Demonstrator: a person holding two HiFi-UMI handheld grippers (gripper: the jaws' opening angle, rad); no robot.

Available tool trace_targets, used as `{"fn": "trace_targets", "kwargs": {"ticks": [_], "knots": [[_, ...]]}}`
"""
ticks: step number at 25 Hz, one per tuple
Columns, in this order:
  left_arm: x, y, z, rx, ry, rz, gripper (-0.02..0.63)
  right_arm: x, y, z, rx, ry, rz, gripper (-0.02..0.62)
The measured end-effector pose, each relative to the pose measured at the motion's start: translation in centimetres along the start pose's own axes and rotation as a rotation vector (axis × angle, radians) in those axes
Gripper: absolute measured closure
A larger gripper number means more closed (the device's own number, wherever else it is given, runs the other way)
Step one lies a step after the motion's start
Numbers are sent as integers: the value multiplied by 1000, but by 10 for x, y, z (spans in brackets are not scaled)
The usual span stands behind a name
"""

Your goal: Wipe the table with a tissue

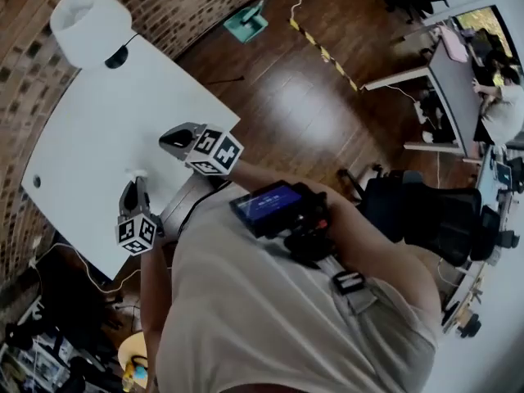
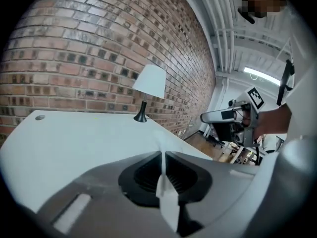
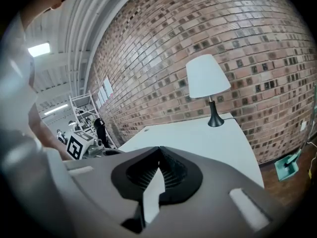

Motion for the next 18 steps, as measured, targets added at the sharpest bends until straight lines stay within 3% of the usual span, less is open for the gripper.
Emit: {"fn": "trace_targets", "kwargs": {"ticks": [3, 10, 18], "knots": [[-5, -5, -11, -22, 20, -2, 582, 8, -3, 0, 10, 14, -32, 588], [33, -14, -95, -151, 180, -92, 581, 91, 9, 54, 27, 241, -203, 588], [23, -21, -151, -250, 317, -150, 581, 142, 13, 59, 43, 408, -284, 588]]}}
Point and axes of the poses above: the fingertips, and each gripper's own axes: z forward along the fingers, x to its left, y out of its top, the point moved 4 cm from there along -z, backward along the fingers
